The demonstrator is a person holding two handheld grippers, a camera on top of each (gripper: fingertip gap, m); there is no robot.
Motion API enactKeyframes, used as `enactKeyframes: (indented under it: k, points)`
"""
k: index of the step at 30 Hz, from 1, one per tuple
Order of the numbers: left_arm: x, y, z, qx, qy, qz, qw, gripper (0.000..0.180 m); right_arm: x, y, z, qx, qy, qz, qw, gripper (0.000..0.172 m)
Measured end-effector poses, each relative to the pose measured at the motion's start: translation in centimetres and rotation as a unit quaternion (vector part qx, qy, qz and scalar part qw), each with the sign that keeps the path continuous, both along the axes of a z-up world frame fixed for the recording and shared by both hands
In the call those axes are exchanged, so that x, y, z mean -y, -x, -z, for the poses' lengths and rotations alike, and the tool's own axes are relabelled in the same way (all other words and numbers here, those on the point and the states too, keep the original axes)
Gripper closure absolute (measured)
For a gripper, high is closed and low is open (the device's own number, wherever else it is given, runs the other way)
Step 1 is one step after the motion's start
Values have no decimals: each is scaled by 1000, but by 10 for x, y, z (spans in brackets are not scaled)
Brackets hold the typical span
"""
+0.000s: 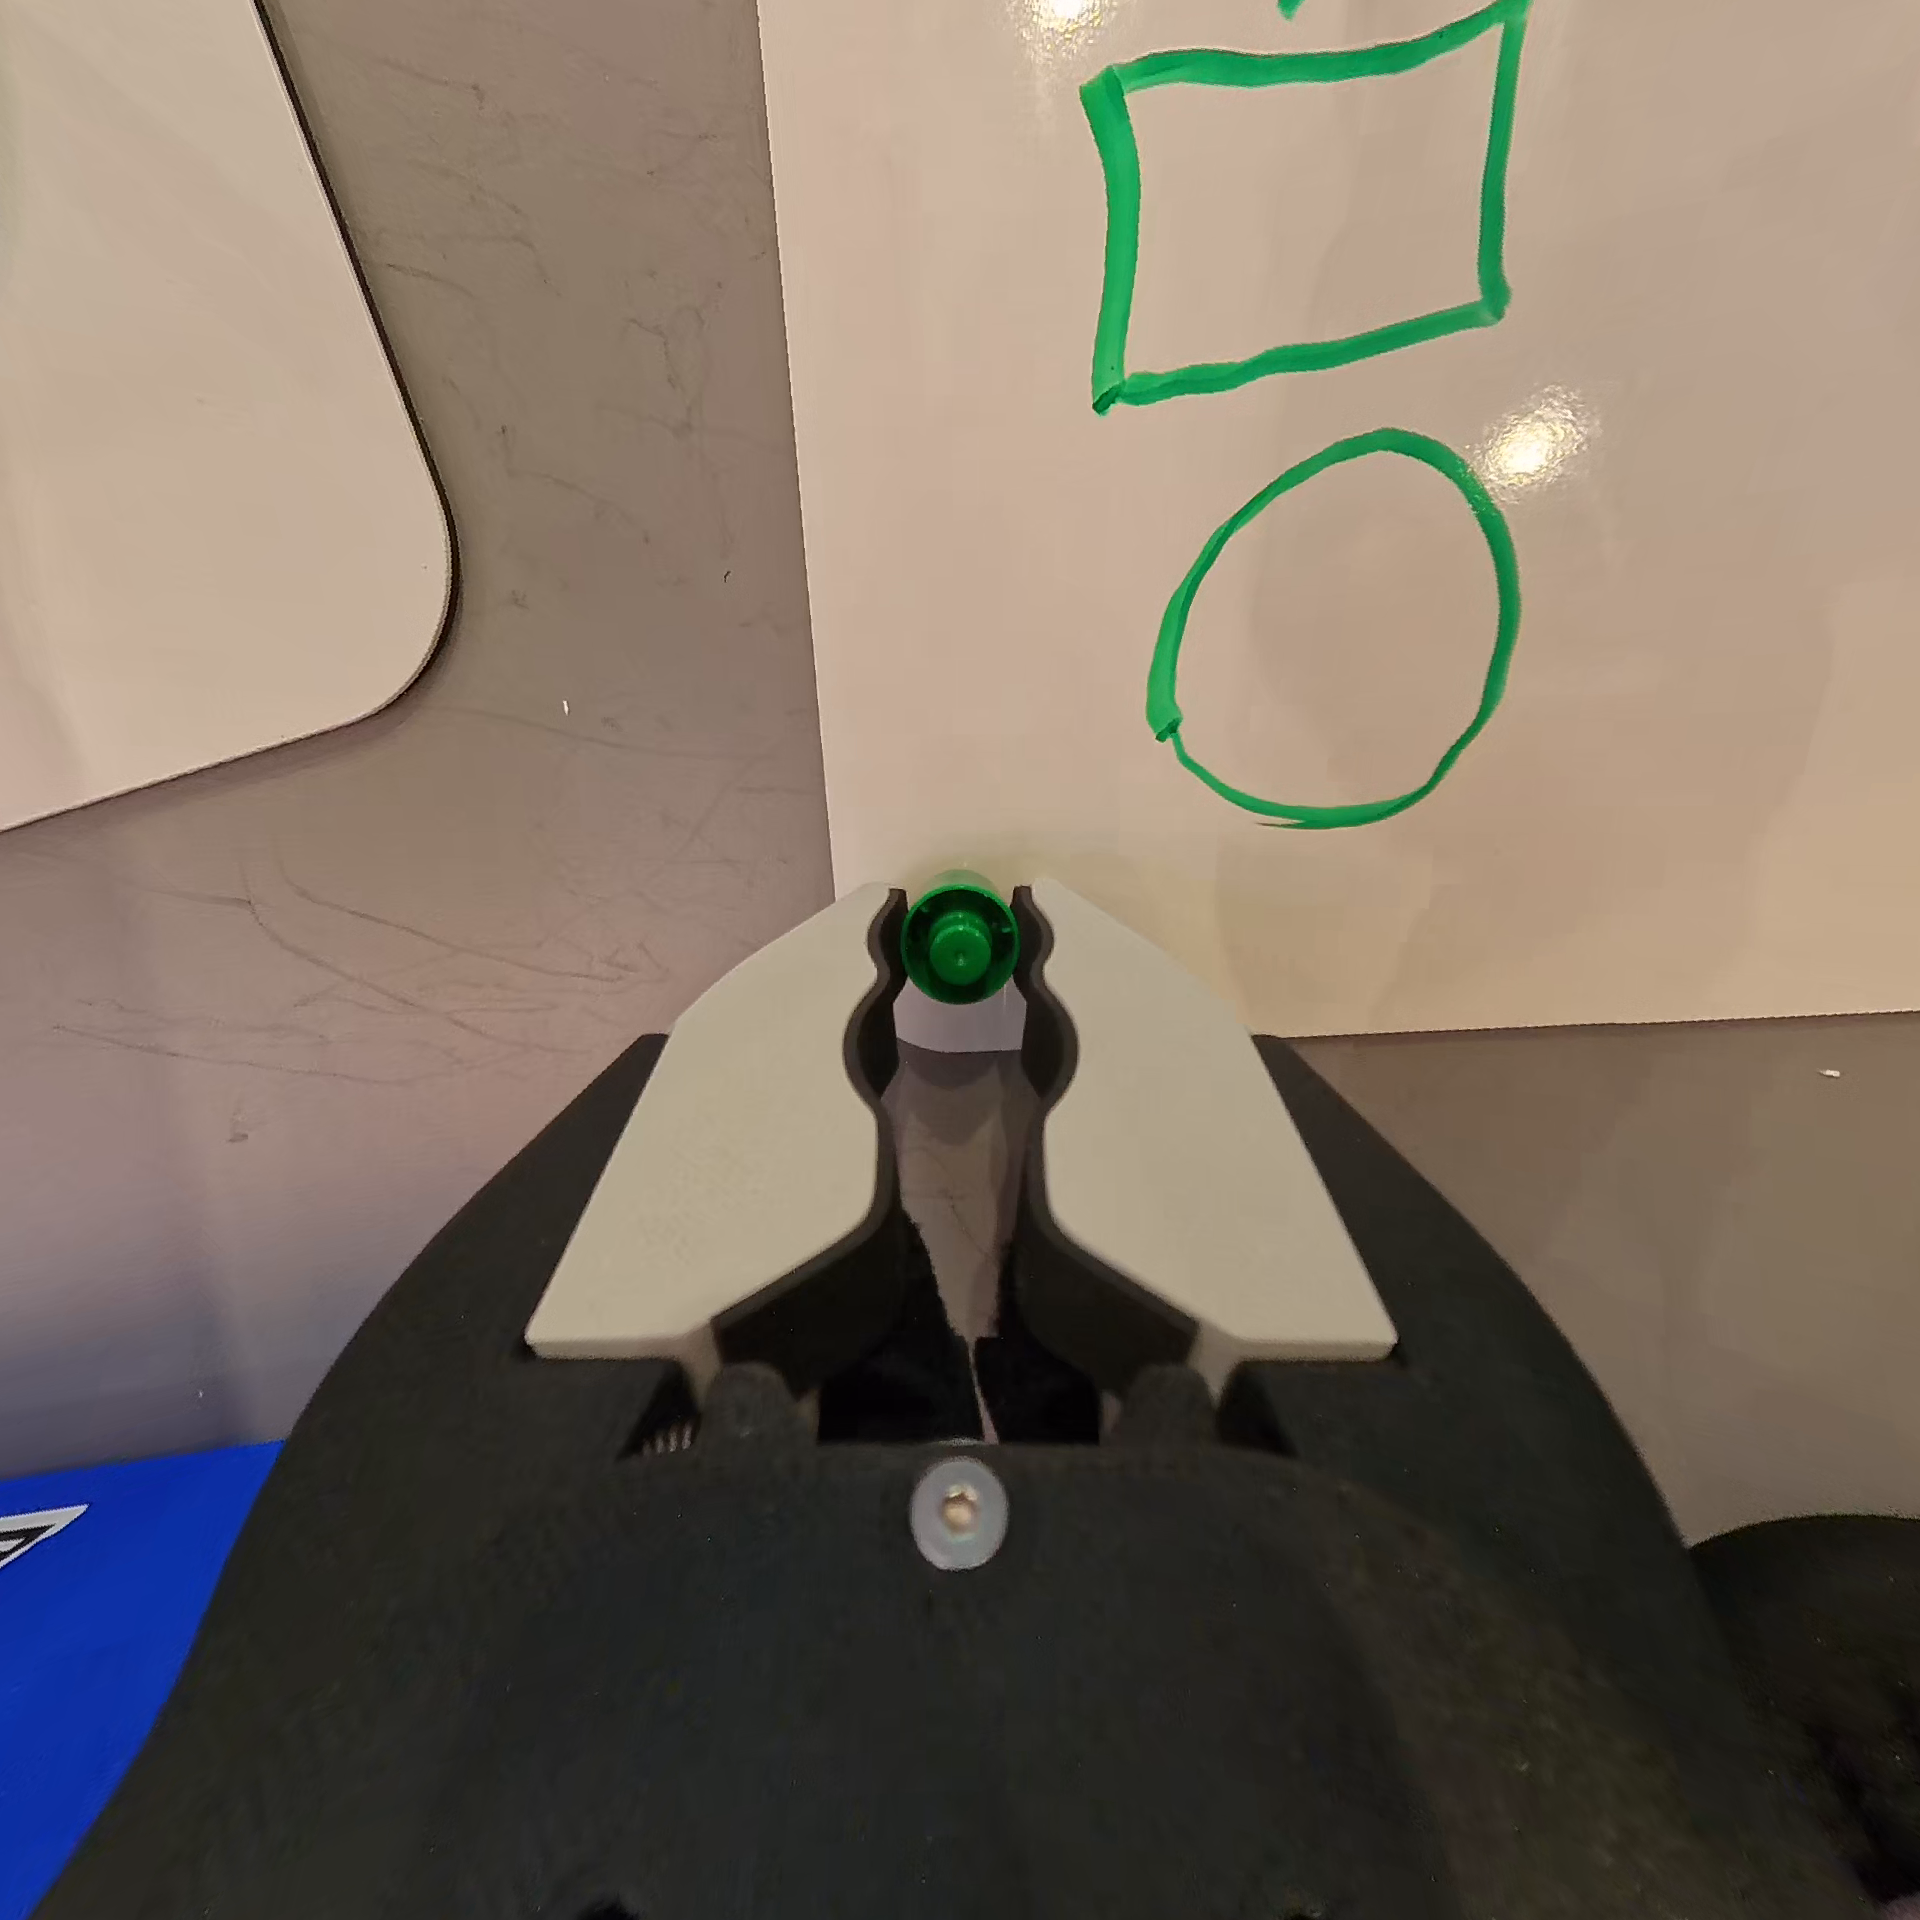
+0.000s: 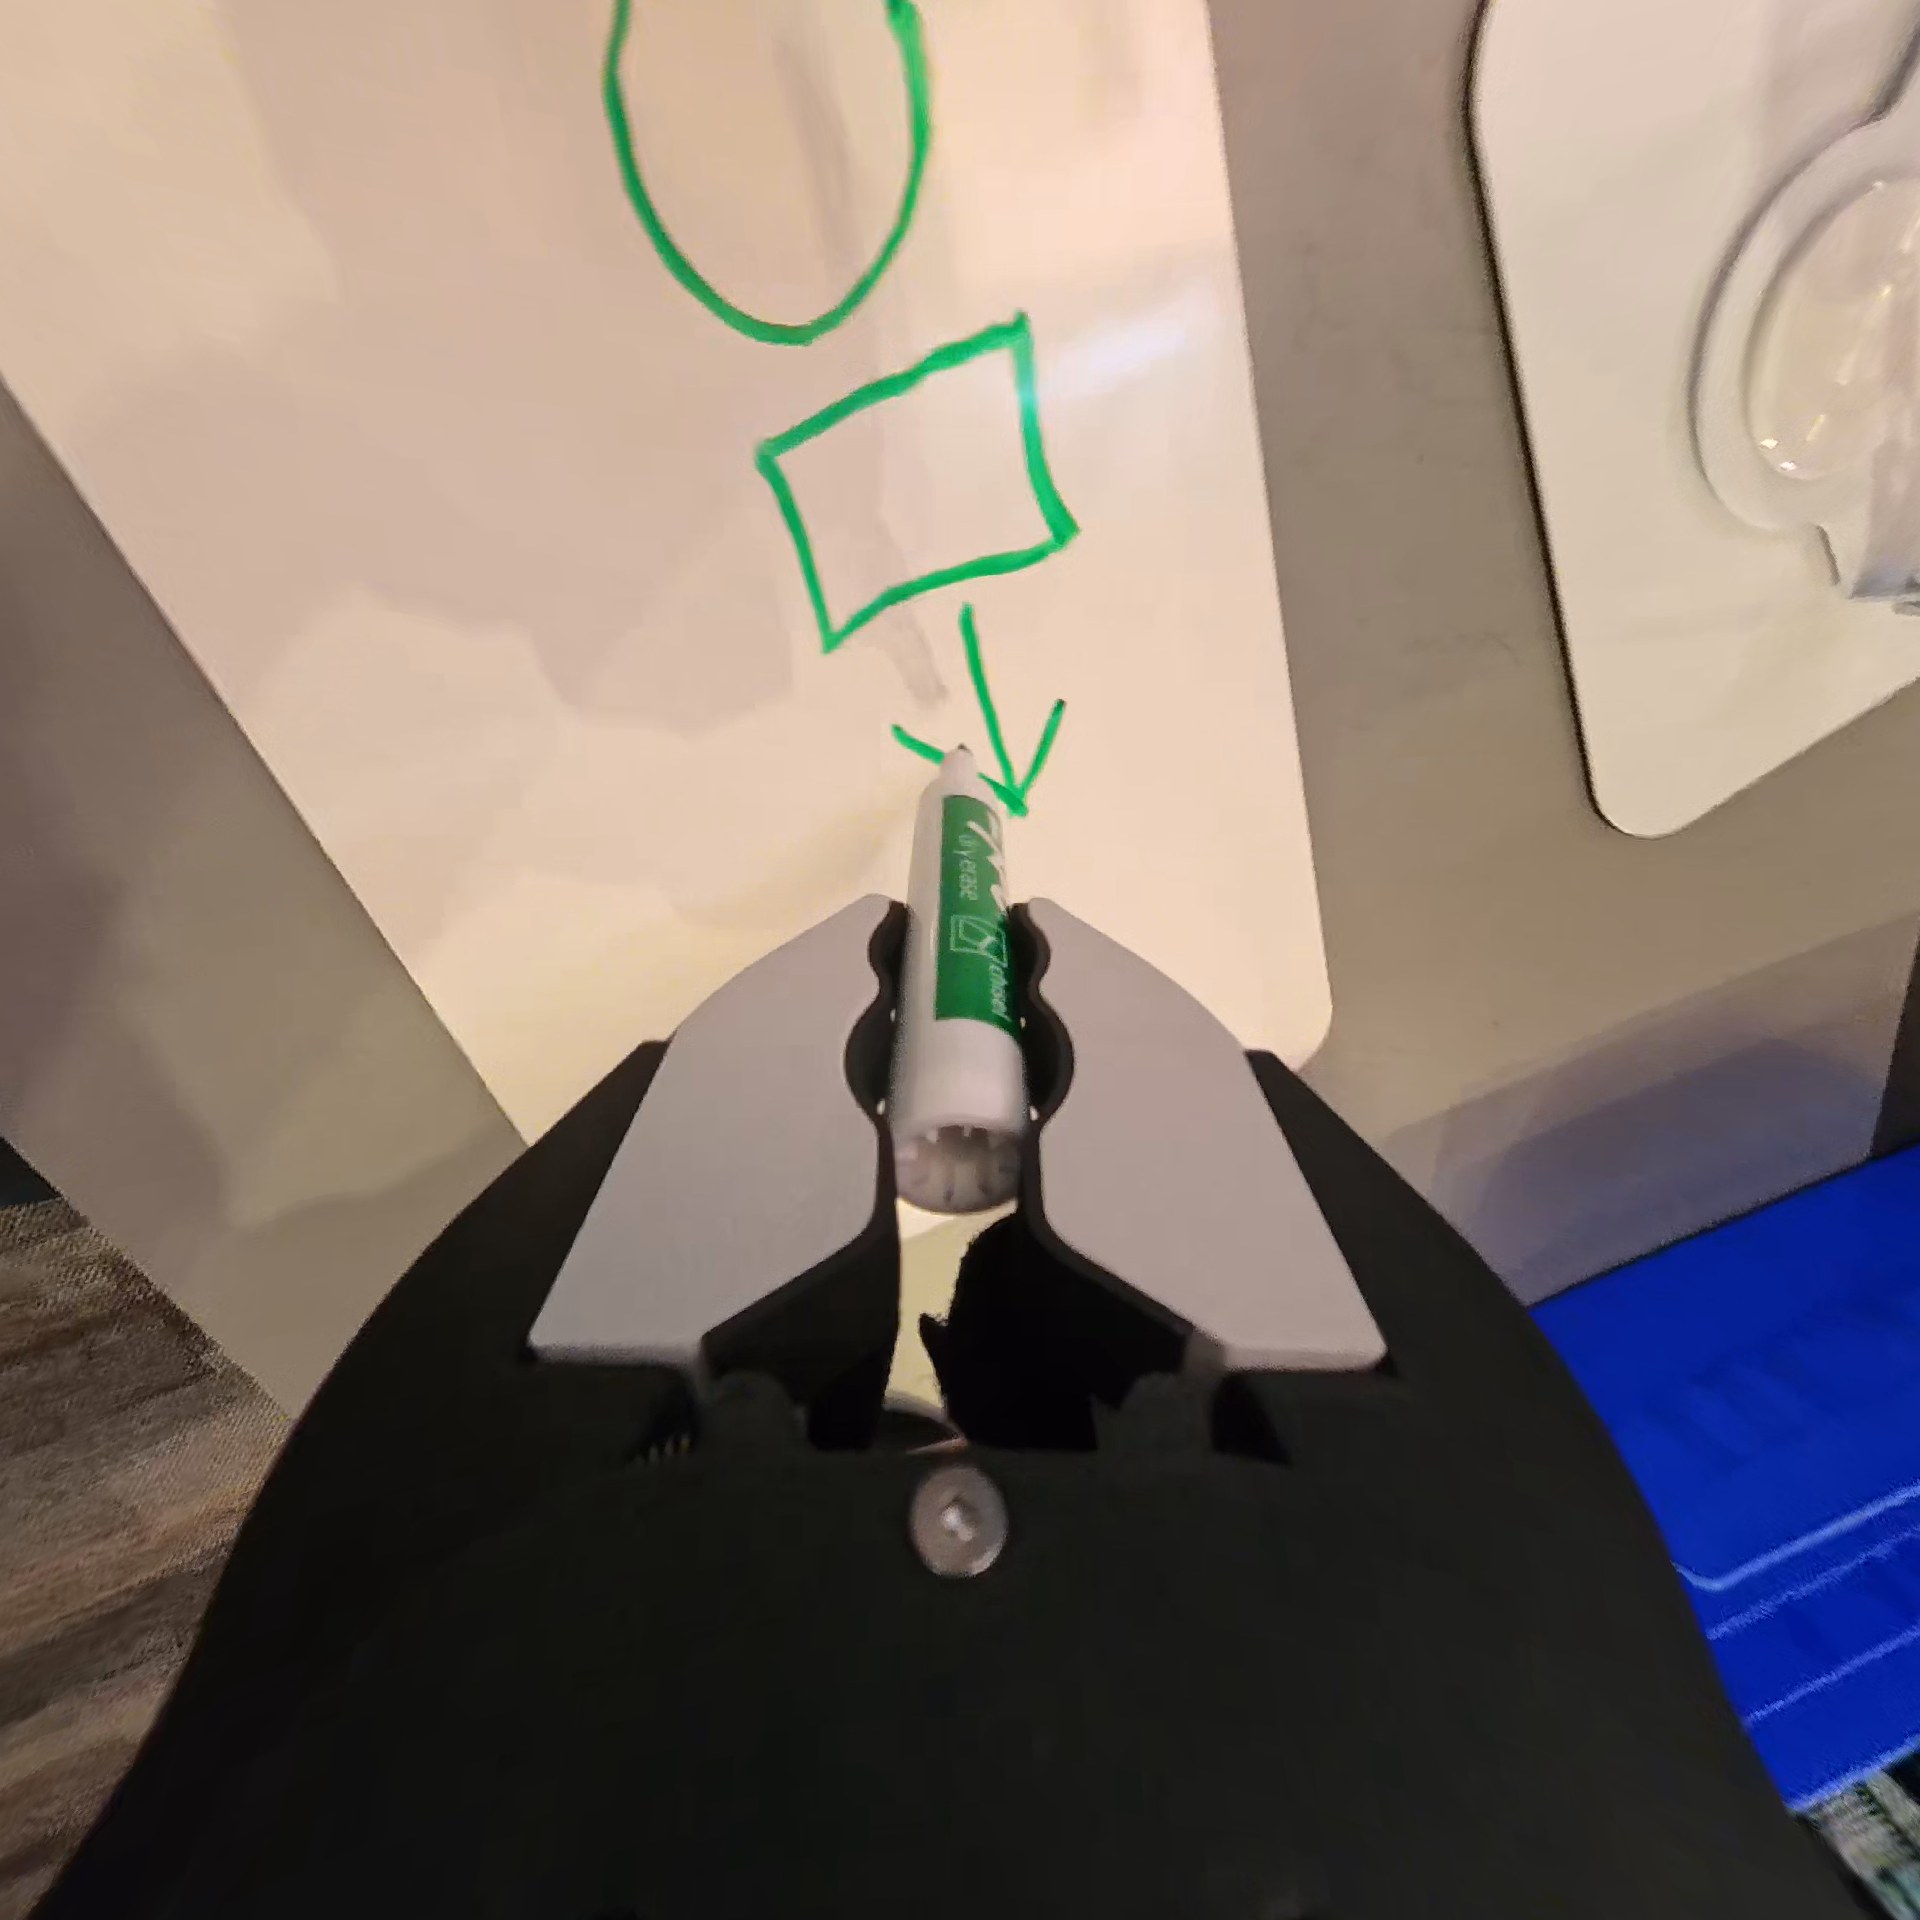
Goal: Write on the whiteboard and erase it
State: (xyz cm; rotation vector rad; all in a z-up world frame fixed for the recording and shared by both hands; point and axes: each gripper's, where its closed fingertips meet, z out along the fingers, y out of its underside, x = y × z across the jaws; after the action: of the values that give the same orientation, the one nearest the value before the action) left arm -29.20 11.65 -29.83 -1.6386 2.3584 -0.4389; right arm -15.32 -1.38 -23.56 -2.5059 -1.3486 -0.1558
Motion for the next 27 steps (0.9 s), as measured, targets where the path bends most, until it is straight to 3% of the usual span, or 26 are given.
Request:
enactKeyframes:
  k: [1,18,27]
  points:
    - [0,0,0,0,0,0,1000,161,-3,-7,-3,2,-6,8,1000,151]
    - [0,0,0,0,1,0,1000,161,-21,-56,3,25,-19,55,998,151]
    - [0,0,0,0,1,0,1000,161,-25,-57,11,32,-9,50,998,151]
